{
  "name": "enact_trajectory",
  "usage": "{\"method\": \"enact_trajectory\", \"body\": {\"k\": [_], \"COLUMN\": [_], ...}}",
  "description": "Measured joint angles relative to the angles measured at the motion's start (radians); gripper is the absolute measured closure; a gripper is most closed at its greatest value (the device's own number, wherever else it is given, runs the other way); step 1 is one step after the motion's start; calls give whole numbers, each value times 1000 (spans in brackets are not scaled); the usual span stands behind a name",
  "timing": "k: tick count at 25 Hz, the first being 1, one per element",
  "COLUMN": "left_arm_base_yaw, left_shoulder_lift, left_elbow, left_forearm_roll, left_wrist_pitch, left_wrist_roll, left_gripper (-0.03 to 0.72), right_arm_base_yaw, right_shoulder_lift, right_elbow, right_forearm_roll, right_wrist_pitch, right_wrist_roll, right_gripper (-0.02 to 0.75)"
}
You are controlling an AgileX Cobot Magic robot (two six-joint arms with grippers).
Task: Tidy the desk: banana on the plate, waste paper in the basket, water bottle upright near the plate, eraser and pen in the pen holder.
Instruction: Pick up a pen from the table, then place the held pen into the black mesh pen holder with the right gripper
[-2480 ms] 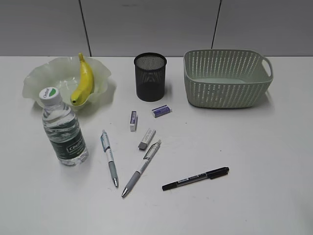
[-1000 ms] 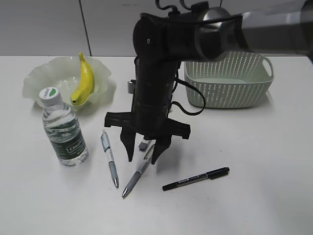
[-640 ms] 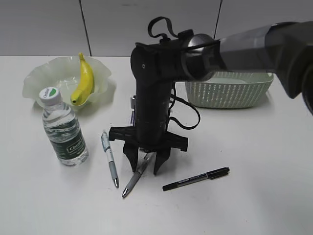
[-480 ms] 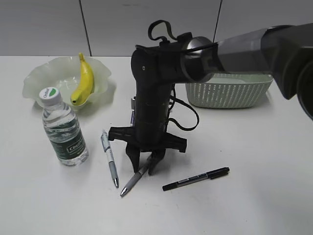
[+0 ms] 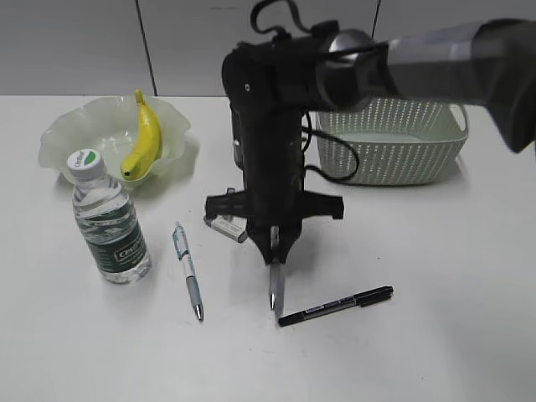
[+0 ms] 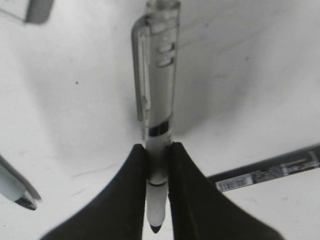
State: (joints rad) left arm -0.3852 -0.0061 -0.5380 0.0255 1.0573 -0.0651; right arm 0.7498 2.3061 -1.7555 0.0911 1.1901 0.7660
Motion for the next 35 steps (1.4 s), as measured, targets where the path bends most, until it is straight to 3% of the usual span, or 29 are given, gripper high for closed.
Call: {"method": "enact_trajectory", "body": {"k": [3, 12, 15, 18, 24, 30, 32, 35], "left_arm_base_yaw": [0, 0, 0, 0, 0, 0, 0, 0], "left_shoulder_lift": [0, 0, 0, 0, 0, 0, 0, 0], "left_elbow": [0, 0, 0, 0, 0, 0, 0, 0], "left_forearm_roll": [0, 0, 0, 0, 0, 0, 0, 0], "left_wrist_pitch": [0, 0, 0, 0, 0, 0, 0, 0], "left_wrist_roll": [0, 0, 0, 0, 0, 0, 0, 0], "left_gripper": [244, 252, 252, 252, 252, 252, 252, 252], "right_arm_base_yaw": [0, -12, -33, -71, -134, -138, -137, -138], "right_shoulder_lift": [-89, -239, -219, -186, -109, -49, -39, -36], "right_elbow": [-17, -29, -29, -29, -29, -29, -29, -29], "right_forearm_roll": [-107, -613, -712, -758, -771, -779, -779, -780], "right_wrist_pitch": [-46, -533, -668, -796, -890, -1010, -1008, -1008], "right_wrist_roll": [9, 13, 13, 14, 17, 17, 17, 17], "right_gripper": [631, 631, 631, 631, 631, 626, 582, 435]}}
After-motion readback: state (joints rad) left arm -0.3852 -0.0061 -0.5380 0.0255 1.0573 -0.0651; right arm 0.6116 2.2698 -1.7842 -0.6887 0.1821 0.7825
